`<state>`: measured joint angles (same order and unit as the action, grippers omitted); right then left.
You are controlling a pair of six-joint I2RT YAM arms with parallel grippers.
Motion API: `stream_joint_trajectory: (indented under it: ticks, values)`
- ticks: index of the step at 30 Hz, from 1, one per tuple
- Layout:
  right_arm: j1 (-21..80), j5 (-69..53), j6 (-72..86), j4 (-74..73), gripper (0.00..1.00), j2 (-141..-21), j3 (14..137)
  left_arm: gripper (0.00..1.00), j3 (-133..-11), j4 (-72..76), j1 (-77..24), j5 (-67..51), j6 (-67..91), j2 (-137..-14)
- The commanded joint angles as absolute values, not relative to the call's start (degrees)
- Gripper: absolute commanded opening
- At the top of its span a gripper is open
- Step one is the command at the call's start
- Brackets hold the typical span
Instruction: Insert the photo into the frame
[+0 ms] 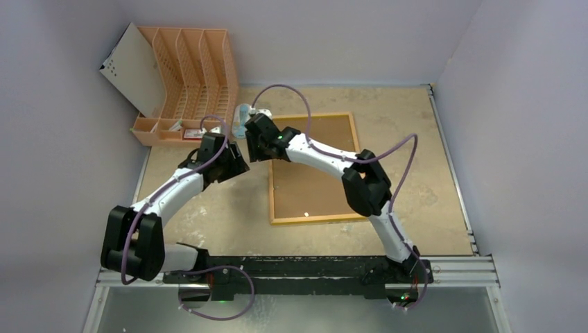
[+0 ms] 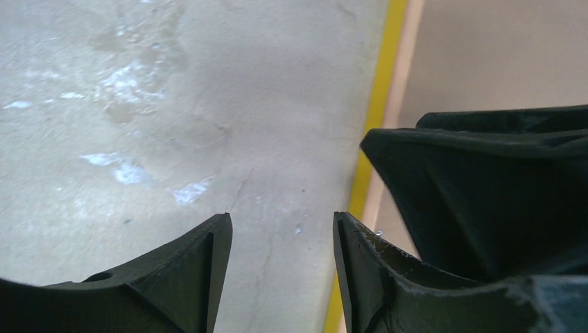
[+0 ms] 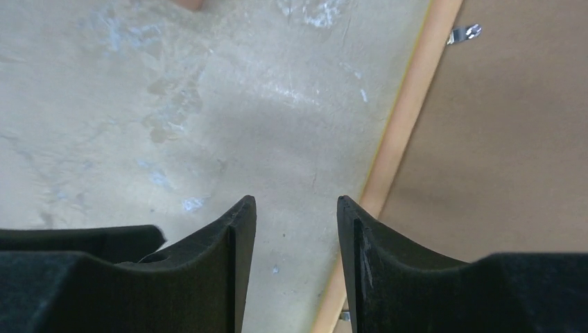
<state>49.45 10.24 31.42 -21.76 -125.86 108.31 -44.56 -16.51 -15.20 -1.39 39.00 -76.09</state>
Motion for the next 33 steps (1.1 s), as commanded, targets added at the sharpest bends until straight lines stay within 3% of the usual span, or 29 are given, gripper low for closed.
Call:
stream_joint_trajectory:
  ticks: [1, 9, 20, 33]
  values:
    - [51.9, 19.2, 32.1, -29.8, 0.5, -130.4, 114.0, 0.59, -43.7, -19.6, -13.1, 1.4, 39.2, -75.3]
    - [54.2, 27.7, 34.0, -37.1, 0.52, -135.2, 121.4, 0.59, -40.5, -18.0, -7.9, -6.5, 39.3, -78.9]
    - [55.5, 32.4, 36.7, -32.5, 0.53, -127.2, 113.3, 0.59, -40.1, -17.3, -6.8, -8.8, 39.7, -80.2]
    - [55.2, 26.8, 38.3, -38.4, 0.55, -134.4, 117.6, 0.59, -38.2, -15.2, -6.6, -11.6, 40.3, -80.4]
